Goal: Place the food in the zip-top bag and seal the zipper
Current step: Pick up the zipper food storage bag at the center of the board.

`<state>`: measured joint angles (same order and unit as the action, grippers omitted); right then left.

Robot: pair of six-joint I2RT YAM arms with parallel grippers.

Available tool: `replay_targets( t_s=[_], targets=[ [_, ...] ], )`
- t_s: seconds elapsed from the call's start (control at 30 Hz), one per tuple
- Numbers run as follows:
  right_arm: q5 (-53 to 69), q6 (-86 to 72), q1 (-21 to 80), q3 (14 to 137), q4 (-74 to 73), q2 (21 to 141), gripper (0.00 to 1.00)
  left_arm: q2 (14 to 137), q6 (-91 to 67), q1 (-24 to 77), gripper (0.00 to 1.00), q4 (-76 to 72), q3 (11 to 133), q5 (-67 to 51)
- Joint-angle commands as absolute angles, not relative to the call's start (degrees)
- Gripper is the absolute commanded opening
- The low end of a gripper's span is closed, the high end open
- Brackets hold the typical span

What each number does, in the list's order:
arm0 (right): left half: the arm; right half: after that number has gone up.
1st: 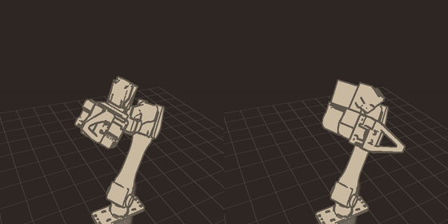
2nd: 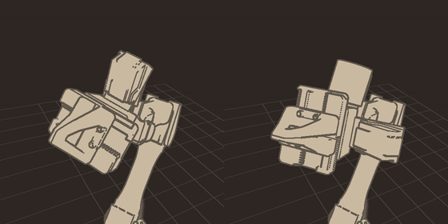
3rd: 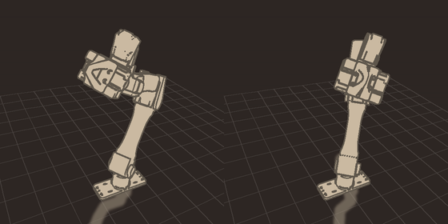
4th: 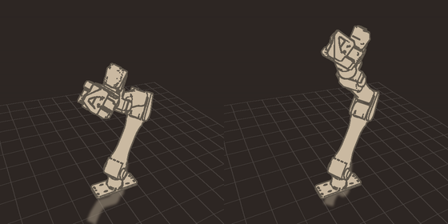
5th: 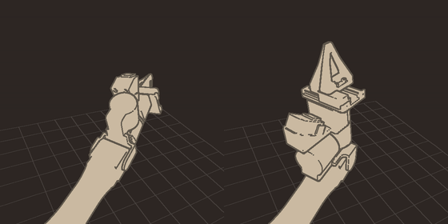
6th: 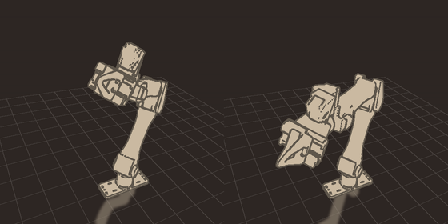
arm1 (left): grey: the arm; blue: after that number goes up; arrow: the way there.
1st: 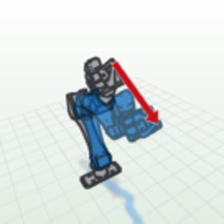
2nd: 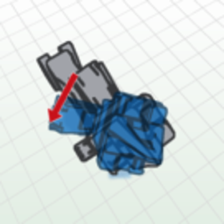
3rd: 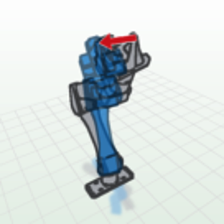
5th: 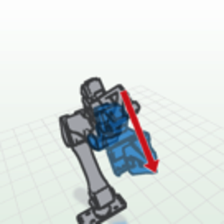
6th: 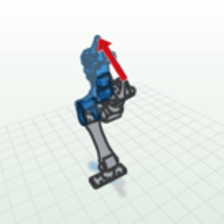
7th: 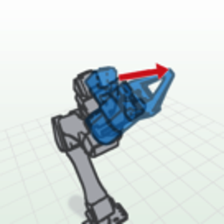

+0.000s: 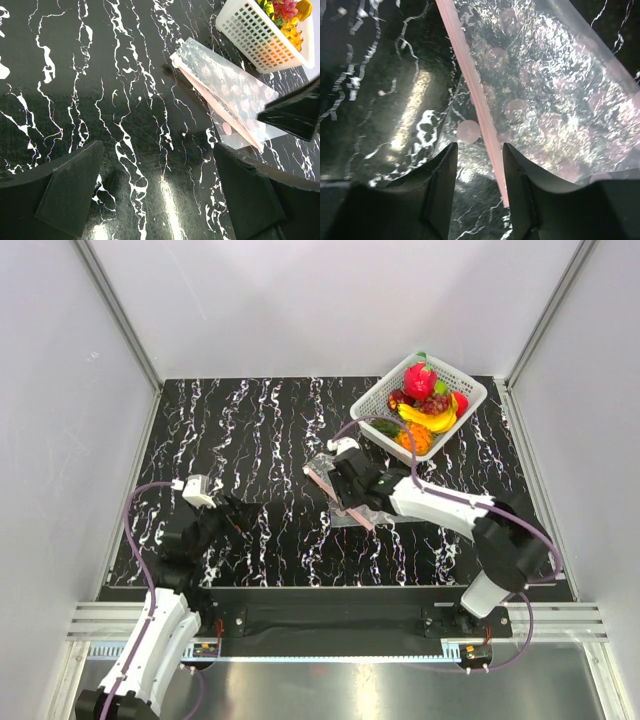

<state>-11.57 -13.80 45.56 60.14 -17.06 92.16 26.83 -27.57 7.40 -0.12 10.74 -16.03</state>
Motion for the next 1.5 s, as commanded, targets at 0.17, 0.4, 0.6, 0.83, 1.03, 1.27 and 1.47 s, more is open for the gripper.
replay_targets(
  t_s=[0.17,0.4,0.6,0.83,1.03,1.27,1.47],
  targets=[
    [-21.1,-6.0,46.7,67.9,-21.8,101.4,0.47,27.2,-26.8,7.8,0.99,-3.3,11.6,-16.1],
    [-20.9,-4.3,46.8,68.8,-20.8,105.0,0.47,27.8,-26.8,7.8,0.99,-3.4,11.7,-16.0],
    [-20.4,-3.8,47.4,68.8,-19.1,104.7,0.47,27.8,-26.8,8.0,0.99,-3.4,11.7,-15.9],
    [-20.0,-2.6,48.9,69.9,-18.5,104.1,0.5,27.7,-26.7,7.9,0.99,-3.3,11.7,-15.9],
    [-24.1,-1.7,48.9,72.2,-20.3,106.8,0.49,27.8,-26.8,8.1,0.99,-3.3,11.8,-15.8],
    [-24.4,-0.7,49.0,73.2,-20.7,108.9,0.47,27.7,-26.8,8.1,0.99,-3.2,11.8,-15.6],
    [-24.3,-0.7,48.9,72.8,-19.9,109.6,0.47,27.8,-26.7,8.1,0.99,-3.2,11.8,-15.6]
  ],
)
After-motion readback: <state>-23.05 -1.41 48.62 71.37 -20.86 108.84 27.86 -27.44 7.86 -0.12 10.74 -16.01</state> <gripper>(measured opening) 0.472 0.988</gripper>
